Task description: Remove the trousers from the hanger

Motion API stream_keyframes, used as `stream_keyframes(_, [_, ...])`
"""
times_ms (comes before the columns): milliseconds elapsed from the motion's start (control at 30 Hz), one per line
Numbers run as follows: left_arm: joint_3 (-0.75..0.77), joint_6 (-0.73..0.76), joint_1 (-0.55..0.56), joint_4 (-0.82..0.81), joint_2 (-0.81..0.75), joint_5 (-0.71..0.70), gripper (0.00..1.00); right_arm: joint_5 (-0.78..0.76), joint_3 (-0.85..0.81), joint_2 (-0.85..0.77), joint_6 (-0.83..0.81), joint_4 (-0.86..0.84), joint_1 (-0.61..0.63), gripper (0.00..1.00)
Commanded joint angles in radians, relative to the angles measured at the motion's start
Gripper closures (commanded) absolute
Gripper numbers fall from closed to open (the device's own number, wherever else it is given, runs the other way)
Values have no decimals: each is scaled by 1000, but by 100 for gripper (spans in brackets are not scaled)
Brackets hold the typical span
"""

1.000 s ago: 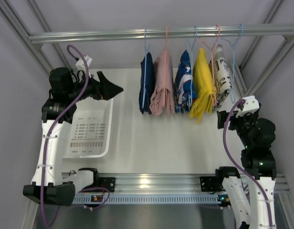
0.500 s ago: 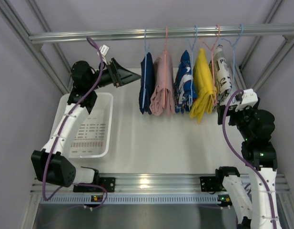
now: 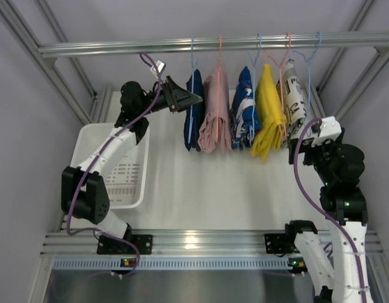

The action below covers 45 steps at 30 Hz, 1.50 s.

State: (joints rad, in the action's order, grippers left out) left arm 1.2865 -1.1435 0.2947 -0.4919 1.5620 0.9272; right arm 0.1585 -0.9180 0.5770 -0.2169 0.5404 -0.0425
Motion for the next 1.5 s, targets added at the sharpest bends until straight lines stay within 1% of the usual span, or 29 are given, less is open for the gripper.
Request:
stream_keyframes(0, [39,-131,6,-178,26,10,43,1,-35,-8,-15,-2,-13,1])
stream_keyframes(67, [42,-209,6,-242,49,28,48,1,-30,-11,-16,0,-13,1])
stream_keyframes(200, [65,-289,6,-299,75,76,55,-1,-16,-20,-22,-3,-14,0])
stream_keyframes(300, [59,-321,6,-329,72,90,55,1,-4,-29,-22,-5,-13,0])
stream_keyframes(367, [56,-320,6,-321,61,90,56,4,2,-37,-22,-8,-14,0])
stream_keyframes(433, [56,-305,6,-286,50,91,60,4,8,-37,-22,-10,-14,1])
stream_keyframes(533, [56,-279,6,-238,43,96,61,4,11,-39,-24,-14,-14,1])
stream_keyframes(633, [59,-259,6,-205,38,96,66,4,14,-40,-24,-19,-13,1])
stream_keyframes(667, [56,-260,6,-201,38,93,71,6,15,-39,-24,-19,-13,0])
stream_keyframes(733, [54,-262,6,-197,36,87,77,4,18,-40,-22,-22,-14,1])
stream_keyframes(767, [56,-266,6,-203,35,85,88,6,19,-42,-22,-23,-14,0])
stream_keyframes(867, [59,-274,6,-211,26,84,99,6,21,-42,-21,-20,-13,0])
stream_keyframes(1033, [66,-326,6,-264,-6,75,100,6,24,-42,-21,-22,-13,0])
stream_keyframes(1133, [76,-325,6,-258,-39,59,100,7,27,-43,-19,-25,-13,1])
stream_keyframes(1467, [166,-190,40,-126,-120,7,100,13,31,-35,-9,-36,-13,1])
